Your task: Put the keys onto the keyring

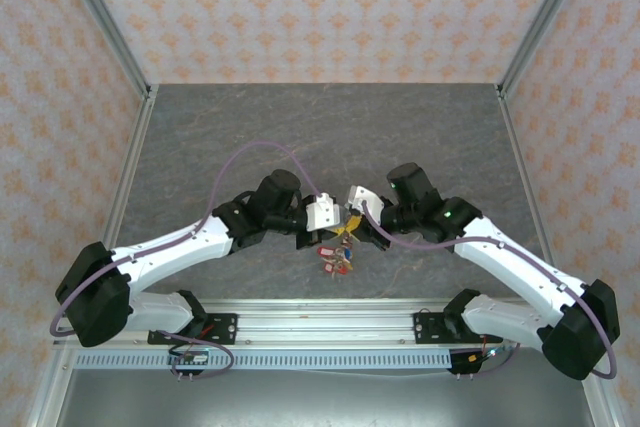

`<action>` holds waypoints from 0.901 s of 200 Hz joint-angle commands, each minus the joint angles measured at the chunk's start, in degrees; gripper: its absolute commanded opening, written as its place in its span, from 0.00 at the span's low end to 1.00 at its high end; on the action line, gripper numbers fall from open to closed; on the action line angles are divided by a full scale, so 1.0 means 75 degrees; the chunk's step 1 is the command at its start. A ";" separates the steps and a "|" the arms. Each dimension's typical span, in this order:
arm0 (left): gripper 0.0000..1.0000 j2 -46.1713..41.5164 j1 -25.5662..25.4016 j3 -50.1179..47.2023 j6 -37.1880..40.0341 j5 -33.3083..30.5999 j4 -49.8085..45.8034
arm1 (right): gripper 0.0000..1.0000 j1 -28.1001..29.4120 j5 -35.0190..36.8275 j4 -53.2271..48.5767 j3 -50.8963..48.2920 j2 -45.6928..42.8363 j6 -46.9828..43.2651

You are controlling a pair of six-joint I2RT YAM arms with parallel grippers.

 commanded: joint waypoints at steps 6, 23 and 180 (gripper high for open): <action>0.00 -0.0326 0.0039 -0.0142 -0.0198 0.0020 0.0348 | 0.12 0.0007 0.0155 0.0291 -0.0273 -0.0335 0.0210; 0.00 -0.0387 0.0047 -0.0246 -0.0346 0.0111 0.0618 | 0.11 -0.0039 0.0089 0.0816 -0.0689 -0.0495 0.0489; 0.00 -0.0345 0.0073 -0.0787 -0.1212 0.0056 0.2220 | 0.02 -0.0265 0.0439 0.2894 -0.2251 -0.0754 0.2788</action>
